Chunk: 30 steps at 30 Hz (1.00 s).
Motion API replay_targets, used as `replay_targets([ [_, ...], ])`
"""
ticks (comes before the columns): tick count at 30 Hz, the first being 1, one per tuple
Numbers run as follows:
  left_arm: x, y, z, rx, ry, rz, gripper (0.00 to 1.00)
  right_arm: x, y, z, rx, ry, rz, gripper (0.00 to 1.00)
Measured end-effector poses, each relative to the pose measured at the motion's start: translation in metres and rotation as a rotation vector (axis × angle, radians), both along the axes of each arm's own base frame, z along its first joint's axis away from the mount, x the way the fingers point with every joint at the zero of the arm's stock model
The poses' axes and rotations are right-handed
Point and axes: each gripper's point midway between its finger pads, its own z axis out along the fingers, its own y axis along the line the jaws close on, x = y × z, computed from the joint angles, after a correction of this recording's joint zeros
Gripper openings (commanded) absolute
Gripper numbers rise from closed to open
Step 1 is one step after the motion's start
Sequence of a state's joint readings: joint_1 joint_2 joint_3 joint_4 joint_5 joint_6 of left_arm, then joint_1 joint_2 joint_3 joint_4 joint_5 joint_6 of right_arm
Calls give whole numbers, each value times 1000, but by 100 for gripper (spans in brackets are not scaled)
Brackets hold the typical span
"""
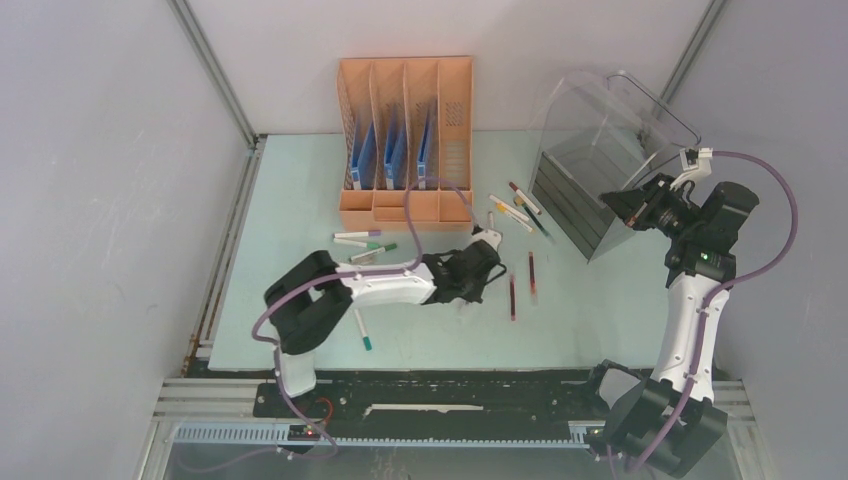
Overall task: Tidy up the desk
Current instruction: Pick up the stationery from the center of the board, then place the stationery in the storage box.
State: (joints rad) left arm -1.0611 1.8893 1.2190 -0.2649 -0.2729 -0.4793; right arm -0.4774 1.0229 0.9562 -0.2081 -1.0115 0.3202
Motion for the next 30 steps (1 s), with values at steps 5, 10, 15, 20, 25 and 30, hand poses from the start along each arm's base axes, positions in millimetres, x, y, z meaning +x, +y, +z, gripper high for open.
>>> replay_targets([
  [5, 16, 7, 35, -189, -43, 4, 0, 0, 0, 0, 0, 0, 0, 11],
  [10, 28, 4, 68, -386, -83, -18, 0, 0, 0, 0, 0, 0, 0, 11],
  [15, 32, -15, 93, -618, -39, -63, 0, 0, 0, 0, 0, 0, 1, 11],
  [20, 41, -44, 119, -829, 10, -106, 0, -1, 1, 1, 1, -1, 5, 11],
  [25, 58, -86, 144, -989, 61, -138, 0, -2, 3, 2, 5, -3, 14, 10],
  [30, 84, -129, 179, -1173, 112, -138, 0, -3, 5, 3, 15, -2, 22, 10],
])
